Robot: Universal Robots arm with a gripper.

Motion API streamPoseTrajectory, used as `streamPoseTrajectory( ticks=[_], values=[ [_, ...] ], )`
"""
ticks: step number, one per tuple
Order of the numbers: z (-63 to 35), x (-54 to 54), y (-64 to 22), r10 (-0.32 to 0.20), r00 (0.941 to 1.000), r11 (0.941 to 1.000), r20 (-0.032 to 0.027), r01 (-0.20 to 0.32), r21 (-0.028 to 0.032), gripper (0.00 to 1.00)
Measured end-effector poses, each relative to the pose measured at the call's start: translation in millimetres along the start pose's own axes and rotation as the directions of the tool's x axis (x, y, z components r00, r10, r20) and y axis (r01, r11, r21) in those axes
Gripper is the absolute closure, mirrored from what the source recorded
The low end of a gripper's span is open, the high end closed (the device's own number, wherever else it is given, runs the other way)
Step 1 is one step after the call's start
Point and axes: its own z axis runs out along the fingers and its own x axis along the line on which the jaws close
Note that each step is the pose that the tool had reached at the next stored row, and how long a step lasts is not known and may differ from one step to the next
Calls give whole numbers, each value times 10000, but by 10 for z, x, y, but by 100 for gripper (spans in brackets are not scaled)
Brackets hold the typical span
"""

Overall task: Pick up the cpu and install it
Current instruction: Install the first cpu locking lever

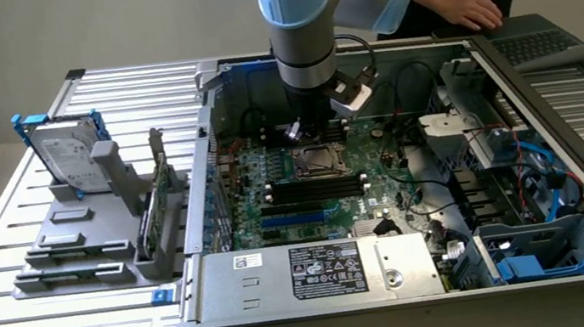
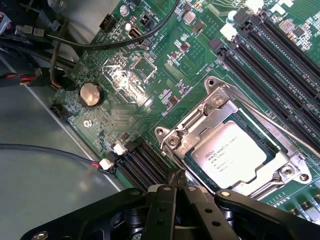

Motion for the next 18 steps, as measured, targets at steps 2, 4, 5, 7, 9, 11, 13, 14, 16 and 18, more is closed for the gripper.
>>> streamPoseTrajectory(
  ticks=[2, 4, 5, 7, 9, 11, 13, 14, 16, 18],
  values=[
    [-5, 1, 1, 6, 10000, 10000, 8, -6, 10, 89],
    [-12, 0, 2, 14, 10000, 10000, 21, -14, 17, 89],
    [-14, 0, 2, 20, 10000, 10000, 24, -20, 20, 89],
    [-19, 0, 3, 28, 10000, 10000, 30, -28, 22, 89],
    [-23, 0, 4, 36, 10000, 10000, 34, -36, 24, 89],
    [-28, 1, 4, 60, 10000, 10000, 37, -60, 22, 89],
    [-28, 1, 4, 69, 10000, 10000, 38, -69, 20, 89],
    [-28, 1, 4, 74, 10000, 10000, 38, -74, 19, 89],
    [-29, 1, 5, 84, 10000, 10000, 40, -84, 16, 89],
    [-30, 1, 5, 93, 9999, 10000, 40, -93, 13, 89]
  ],
)
